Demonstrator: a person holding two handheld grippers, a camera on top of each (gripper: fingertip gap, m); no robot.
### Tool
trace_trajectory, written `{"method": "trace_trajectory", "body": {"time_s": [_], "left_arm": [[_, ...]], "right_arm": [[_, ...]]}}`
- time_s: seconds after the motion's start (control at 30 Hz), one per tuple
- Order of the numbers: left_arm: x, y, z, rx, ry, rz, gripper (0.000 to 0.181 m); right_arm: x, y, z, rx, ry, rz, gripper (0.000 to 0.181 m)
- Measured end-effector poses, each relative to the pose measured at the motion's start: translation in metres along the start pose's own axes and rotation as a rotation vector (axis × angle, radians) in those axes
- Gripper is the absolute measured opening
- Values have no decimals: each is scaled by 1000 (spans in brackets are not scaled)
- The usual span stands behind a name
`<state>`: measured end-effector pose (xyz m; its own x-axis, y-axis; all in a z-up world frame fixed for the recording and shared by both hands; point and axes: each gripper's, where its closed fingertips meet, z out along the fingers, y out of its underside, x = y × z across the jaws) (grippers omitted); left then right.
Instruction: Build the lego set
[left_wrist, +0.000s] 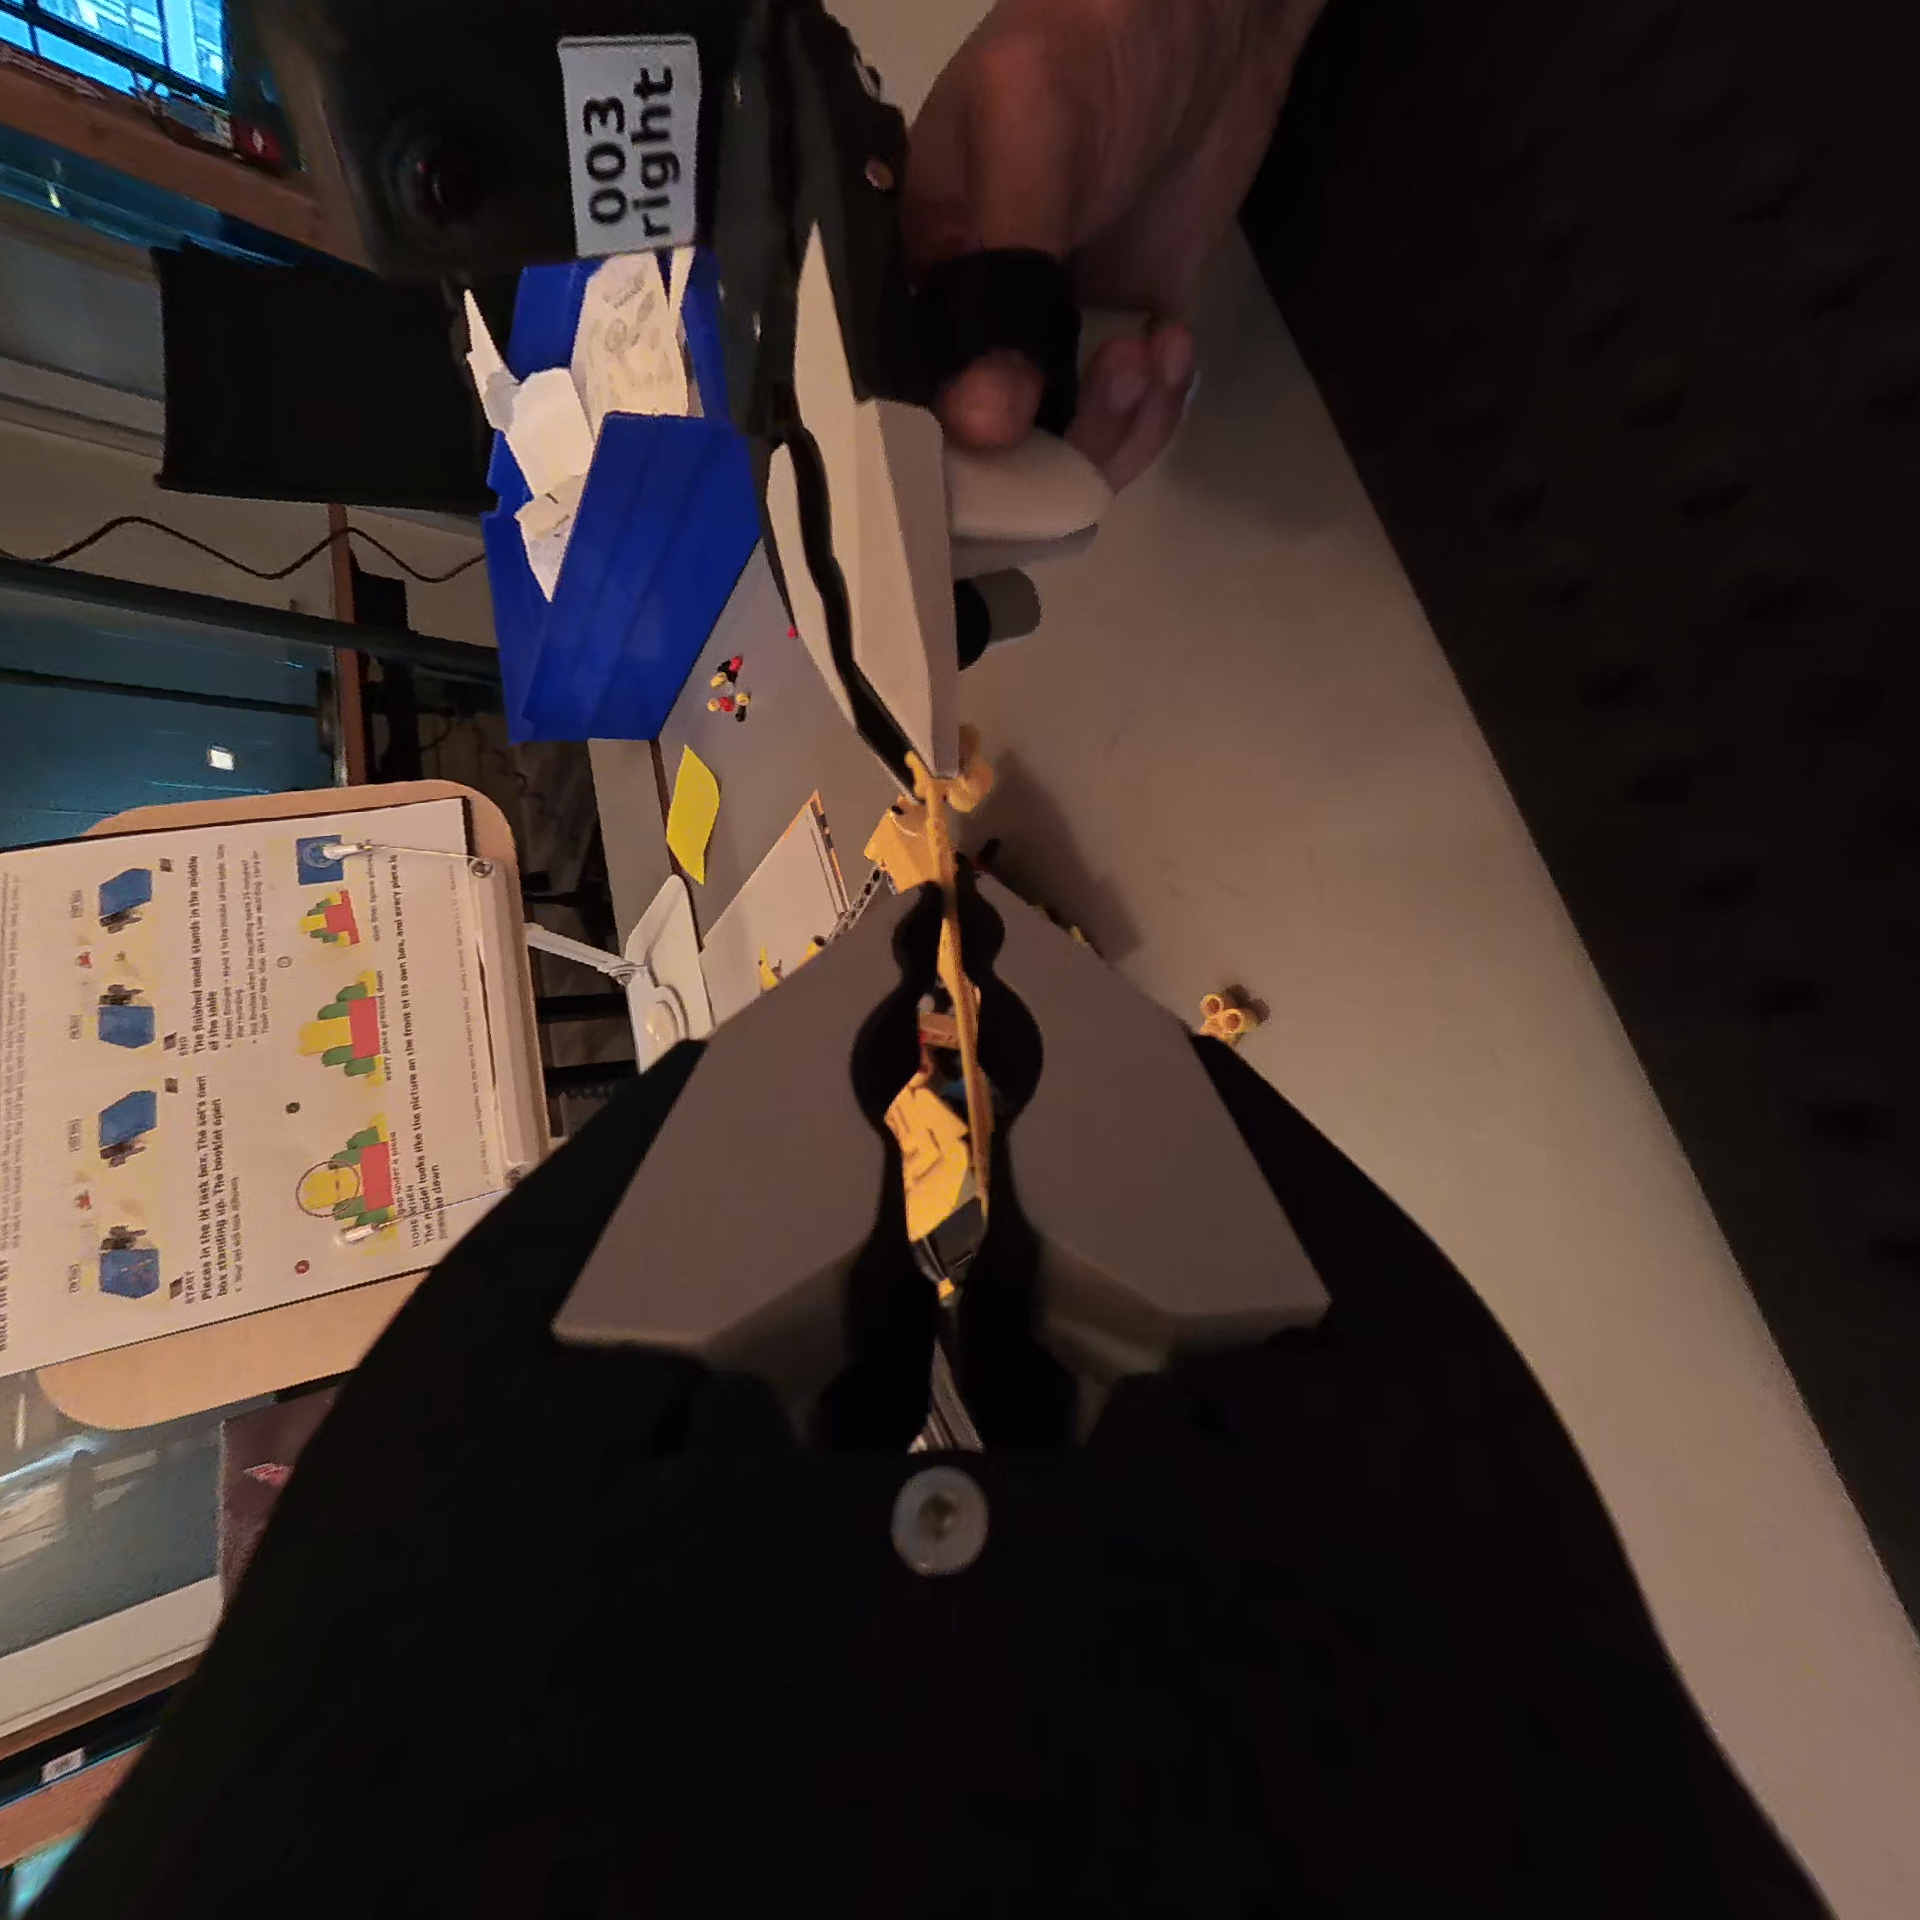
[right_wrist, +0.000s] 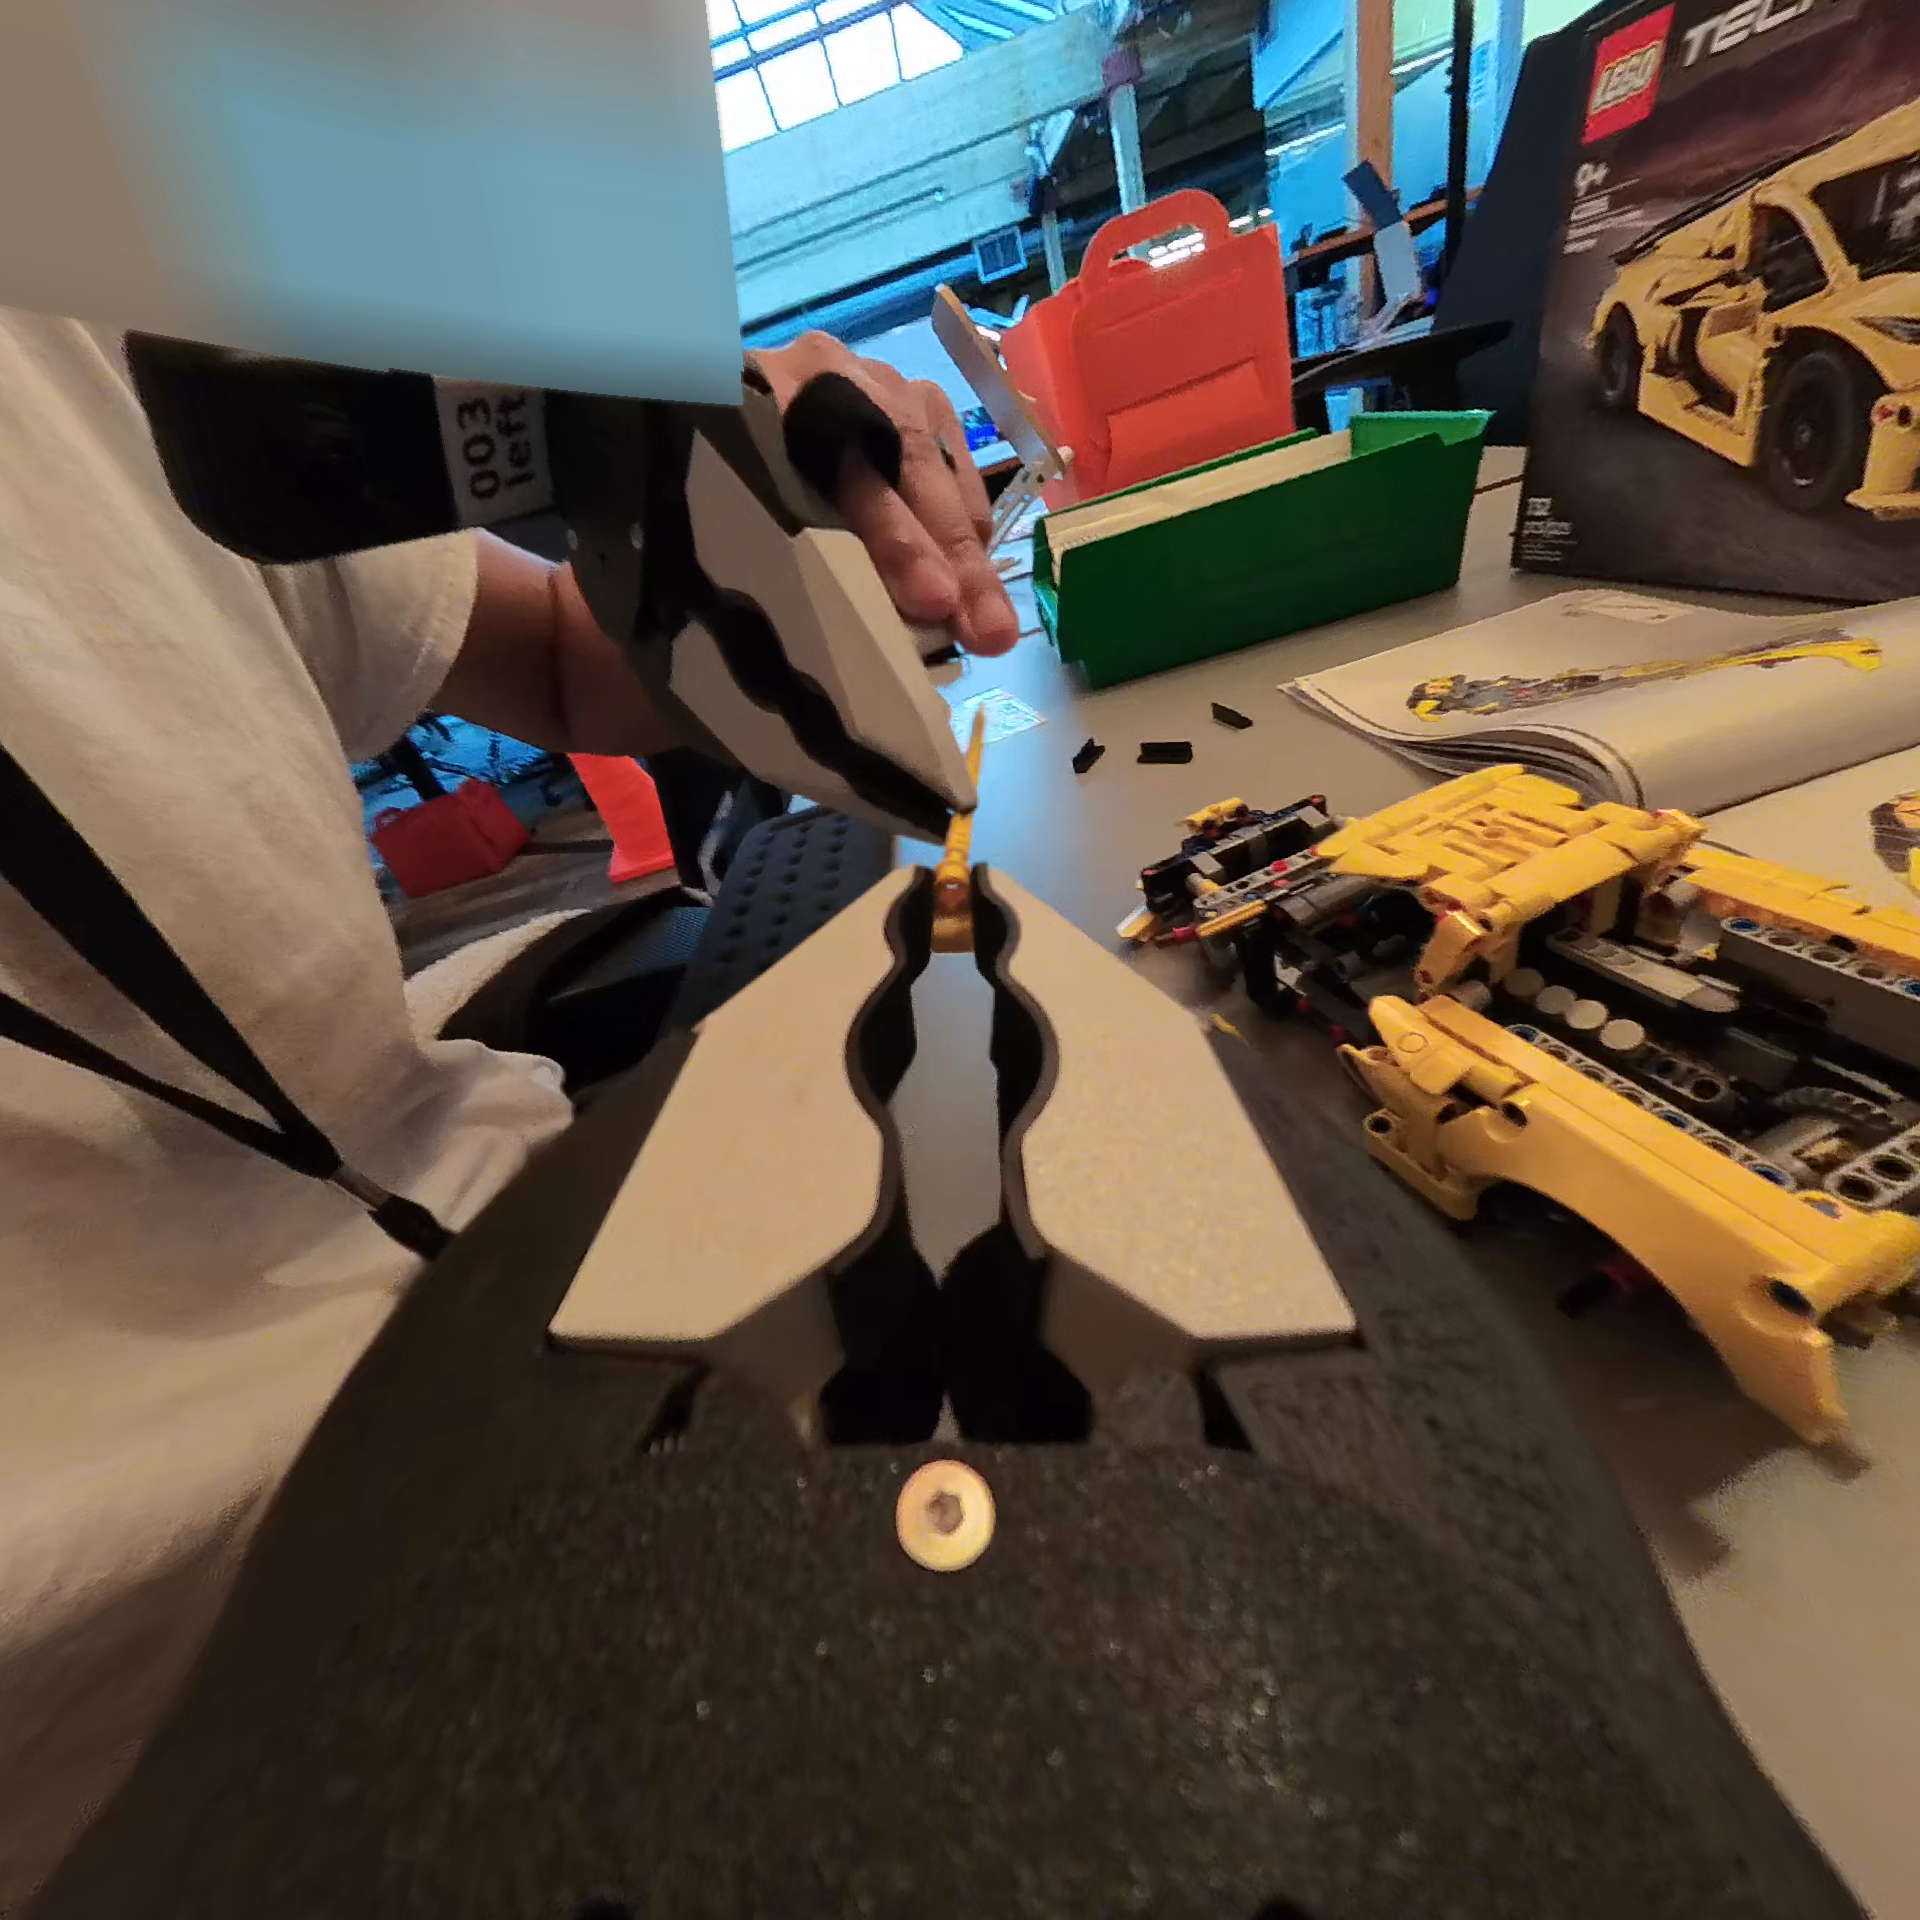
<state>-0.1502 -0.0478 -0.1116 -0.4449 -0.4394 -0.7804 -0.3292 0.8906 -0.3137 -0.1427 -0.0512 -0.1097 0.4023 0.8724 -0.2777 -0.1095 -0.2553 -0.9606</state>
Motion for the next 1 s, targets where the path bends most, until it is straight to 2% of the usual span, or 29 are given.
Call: {"method": "trace_trajectory", "body": {"time_s": [0.53,0.8,1.0], "left_arm": [[1,-7,-1,57,32,-79,2],[7,-3,5,56,53,-116,2],[5,-5,8,65,42,-144,2]], "right_arm": [[-4,-3,-2,22,-58,67,6],[2,7,1,-30,-22,67,6],[3,4,-2,-12,-23,87,6]]}}
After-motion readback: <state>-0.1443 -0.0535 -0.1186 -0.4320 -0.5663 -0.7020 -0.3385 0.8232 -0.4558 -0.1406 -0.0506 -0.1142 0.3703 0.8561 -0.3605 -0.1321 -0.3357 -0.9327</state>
